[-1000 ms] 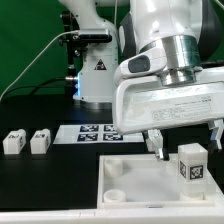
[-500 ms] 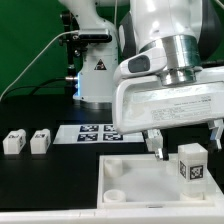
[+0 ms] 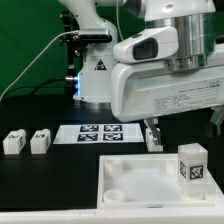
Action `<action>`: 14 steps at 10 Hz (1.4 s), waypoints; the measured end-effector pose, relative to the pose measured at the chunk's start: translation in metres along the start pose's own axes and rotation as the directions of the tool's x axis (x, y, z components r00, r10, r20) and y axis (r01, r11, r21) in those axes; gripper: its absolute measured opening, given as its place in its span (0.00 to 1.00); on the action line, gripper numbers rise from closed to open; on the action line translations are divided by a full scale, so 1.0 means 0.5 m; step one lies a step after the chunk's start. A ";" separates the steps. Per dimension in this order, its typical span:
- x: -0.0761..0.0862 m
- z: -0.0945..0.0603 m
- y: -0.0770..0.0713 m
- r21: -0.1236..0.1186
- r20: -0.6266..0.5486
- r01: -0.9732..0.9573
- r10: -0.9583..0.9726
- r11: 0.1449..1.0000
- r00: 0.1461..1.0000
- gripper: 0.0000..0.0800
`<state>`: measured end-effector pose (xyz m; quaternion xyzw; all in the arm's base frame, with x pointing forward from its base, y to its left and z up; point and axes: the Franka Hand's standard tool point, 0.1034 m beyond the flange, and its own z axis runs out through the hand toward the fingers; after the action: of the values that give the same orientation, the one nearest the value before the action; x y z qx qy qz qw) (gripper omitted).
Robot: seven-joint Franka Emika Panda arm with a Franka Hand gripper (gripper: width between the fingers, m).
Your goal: Assemble one leg
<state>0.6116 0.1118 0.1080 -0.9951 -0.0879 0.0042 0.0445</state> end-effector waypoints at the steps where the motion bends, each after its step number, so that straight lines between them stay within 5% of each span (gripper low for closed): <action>1: 0.005 0.002 0.003 0.010 0.083 -0.004 0.003 1.000 0.997 0.81; 2: 0.007 0.002 0.005 0.025 0.205 -0.008 0.003 1.000 0.979 0.81; 3: 0.046 0.008 0.004 0.024 0.158 -0.006 0.003 1.000 0.987 0.81; 7: 0.064 0.039 0.000 0.015 0.077 -0.004 0.003 1.000 0.997 0.81; 8: 0.048 0.062 -0.006 0.014 0.071 0.000 -0.001 1.000 0.997 0.81; 11: 0.044 0.065 -0.006 0.014 0.075 0.000 -0.001 1.000 0.997 0.79; 13: 0.044 0.066 -0.003 0.012 0.076 -0.001 0.000 1.000 0.997 0.37; 14: 0.044 0.067 -0.001 0.009 0.077 -0.041 0.040 0.999 0.996 0.37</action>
Offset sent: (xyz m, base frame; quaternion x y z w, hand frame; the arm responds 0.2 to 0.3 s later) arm 0.0145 0.0112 -0.0192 -0.0112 0.0382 0.0192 0.9990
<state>0.6323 0.1192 0.0748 -0.9956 -0.0693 0.0436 0.0462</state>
